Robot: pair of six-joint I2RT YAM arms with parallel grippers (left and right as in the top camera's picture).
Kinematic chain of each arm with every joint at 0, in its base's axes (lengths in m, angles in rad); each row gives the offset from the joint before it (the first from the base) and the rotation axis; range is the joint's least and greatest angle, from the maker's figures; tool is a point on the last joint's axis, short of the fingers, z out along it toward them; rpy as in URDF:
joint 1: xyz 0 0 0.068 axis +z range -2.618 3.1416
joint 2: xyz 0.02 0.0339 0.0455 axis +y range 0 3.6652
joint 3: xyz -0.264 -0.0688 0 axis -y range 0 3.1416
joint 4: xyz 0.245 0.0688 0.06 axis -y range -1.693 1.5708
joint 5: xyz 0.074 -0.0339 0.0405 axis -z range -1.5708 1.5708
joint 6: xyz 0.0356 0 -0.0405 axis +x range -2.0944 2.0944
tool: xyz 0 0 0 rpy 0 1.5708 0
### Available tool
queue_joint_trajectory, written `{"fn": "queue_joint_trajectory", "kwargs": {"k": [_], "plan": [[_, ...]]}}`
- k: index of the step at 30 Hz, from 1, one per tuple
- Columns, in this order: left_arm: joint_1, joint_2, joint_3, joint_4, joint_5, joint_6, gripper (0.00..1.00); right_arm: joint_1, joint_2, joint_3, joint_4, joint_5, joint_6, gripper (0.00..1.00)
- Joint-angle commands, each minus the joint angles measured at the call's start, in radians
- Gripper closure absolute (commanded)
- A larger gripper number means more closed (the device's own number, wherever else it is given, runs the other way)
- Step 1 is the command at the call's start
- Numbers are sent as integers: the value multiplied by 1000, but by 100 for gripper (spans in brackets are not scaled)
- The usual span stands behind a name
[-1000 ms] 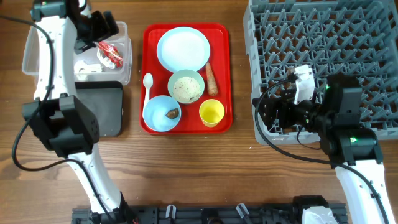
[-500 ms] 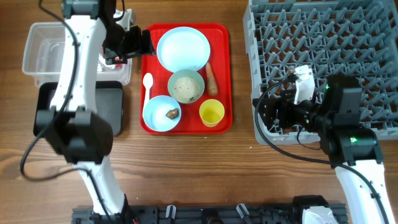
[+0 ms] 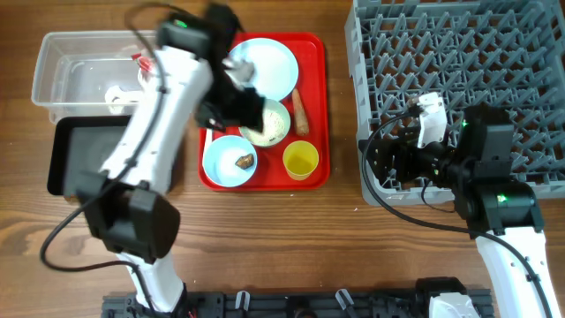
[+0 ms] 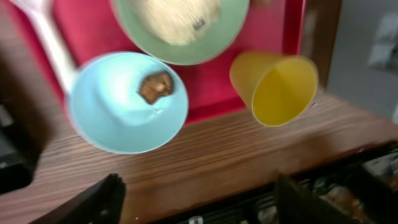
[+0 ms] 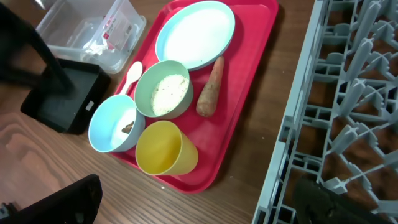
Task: Sort waste into correct bins and load items into the dishwasher rack
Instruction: 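Grasp the light-blue bowl with food scraps using the left gripper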
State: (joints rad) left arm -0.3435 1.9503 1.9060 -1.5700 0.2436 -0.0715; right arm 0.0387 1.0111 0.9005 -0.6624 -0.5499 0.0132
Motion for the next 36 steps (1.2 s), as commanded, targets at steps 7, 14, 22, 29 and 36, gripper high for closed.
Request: {"fn": "queue_joint_trajectory", "kwargs": {"k": [7,14,22,29,36], "plan": [[-66,-145,-349,220,-92,-132,28,1,6,23,-19,-8,-10,0],[-89,-304,-603,426,-99,-115,28,1,6,23,-16,-8,-10,0],[-114,-310,-890,729,-100,-116,41,1,6,23,-15,-9,-10,0],[-114,-306,-960,865,-118,-116,44,1,6,23,-5,-9,-10,0],[-114,-286,-960,873,-164,-116,54,1,6,23,-5,-9,-10,0]]}}
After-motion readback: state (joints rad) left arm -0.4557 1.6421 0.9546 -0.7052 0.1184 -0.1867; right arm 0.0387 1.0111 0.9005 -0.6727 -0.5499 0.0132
